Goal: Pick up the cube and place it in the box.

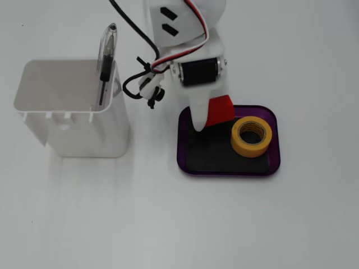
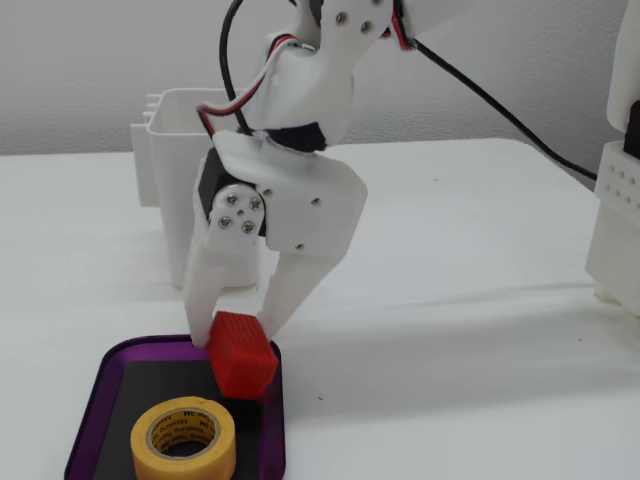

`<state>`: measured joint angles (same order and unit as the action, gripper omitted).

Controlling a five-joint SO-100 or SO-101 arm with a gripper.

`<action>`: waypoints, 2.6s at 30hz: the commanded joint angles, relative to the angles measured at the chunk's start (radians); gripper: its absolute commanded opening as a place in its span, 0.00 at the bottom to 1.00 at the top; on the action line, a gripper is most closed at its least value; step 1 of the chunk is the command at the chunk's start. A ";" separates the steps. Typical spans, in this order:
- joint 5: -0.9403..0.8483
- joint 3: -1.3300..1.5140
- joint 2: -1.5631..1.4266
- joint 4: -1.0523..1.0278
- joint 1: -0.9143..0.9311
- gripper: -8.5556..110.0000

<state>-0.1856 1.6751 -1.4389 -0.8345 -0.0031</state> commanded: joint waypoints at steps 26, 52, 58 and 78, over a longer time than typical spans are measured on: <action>0.011 -0.423 -0.167 -0.390 0.026 0.18; 0.012 0.815 -1.315 -0.175 0.002 0.18; 0.018 1.098 -1.557 -0.124 0.002 0.18; 0.216 1.379 -2.029 -0.370 0.000 0.17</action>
<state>0.0184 3.0496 -3.3502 -1.1873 0.0000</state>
